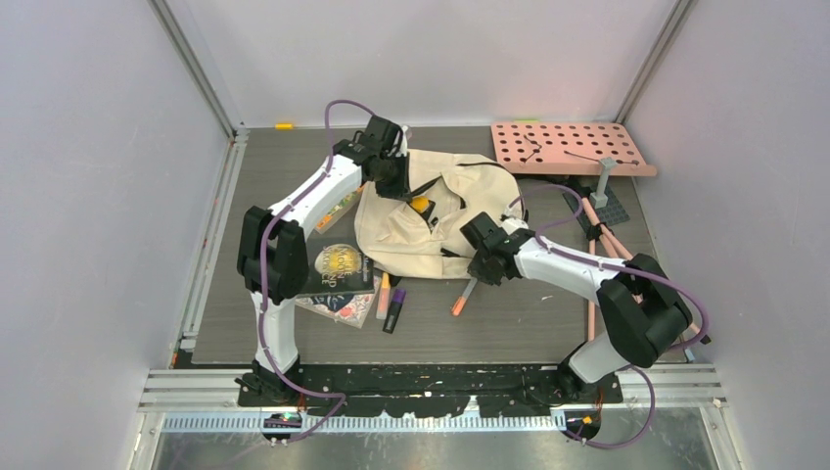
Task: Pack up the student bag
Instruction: Pick up the stationery from the center of the board.
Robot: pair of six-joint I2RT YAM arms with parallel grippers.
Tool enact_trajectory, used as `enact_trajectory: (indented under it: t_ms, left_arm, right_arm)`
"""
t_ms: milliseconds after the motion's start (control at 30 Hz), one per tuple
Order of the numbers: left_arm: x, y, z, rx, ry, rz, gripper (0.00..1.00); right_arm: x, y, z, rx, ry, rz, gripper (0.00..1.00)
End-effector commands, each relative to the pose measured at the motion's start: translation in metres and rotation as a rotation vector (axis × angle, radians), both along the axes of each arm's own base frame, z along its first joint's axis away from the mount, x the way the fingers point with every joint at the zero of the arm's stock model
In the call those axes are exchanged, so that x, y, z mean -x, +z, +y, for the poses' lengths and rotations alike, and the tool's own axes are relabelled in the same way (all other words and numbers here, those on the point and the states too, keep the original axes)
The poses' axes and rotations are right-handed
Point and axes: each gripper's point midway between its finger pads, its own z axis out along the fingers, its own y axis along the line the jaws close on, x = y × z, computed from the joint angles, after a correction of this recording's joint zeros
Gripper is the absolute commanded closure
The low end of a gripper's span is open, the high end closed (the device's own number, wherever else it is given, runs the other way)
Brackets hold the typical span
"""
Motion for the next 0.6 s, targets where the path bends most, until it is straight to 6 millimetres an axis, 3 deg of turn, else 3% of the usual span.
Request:
enact_trajectory:
  t_ms: [0, 167, 333, 567]
  left_arm:
    - [0.000, 0.034, 0.003, 0.042, -0.002, -0.063, 1.00]
    - [0.001, 0.036, 0.003, 0.044, -0.002, -0.067, 1.00]
    - [0.001, 0.035, 0.003, 0.046, -0.001, -0.064, 1.00]
    - [0.002, 0.034, 0.001, 0.056, -0.001, -0.055, 1.00]
  right_arm:
    - [-0.010, 0.002, 0.007, 0.083, 0.235, -0.047, 0.81]
    - [0.003, 0.002, 0.004, 0.067, 0.291, -0.053, 0.75]
    - [0.017, 0.009, 0.006, 0.046, 0.329, -0.073, 0.58]
    - [0.035, 0.004, 0.010, 0.067, 0.369, -0.040, 0.54]
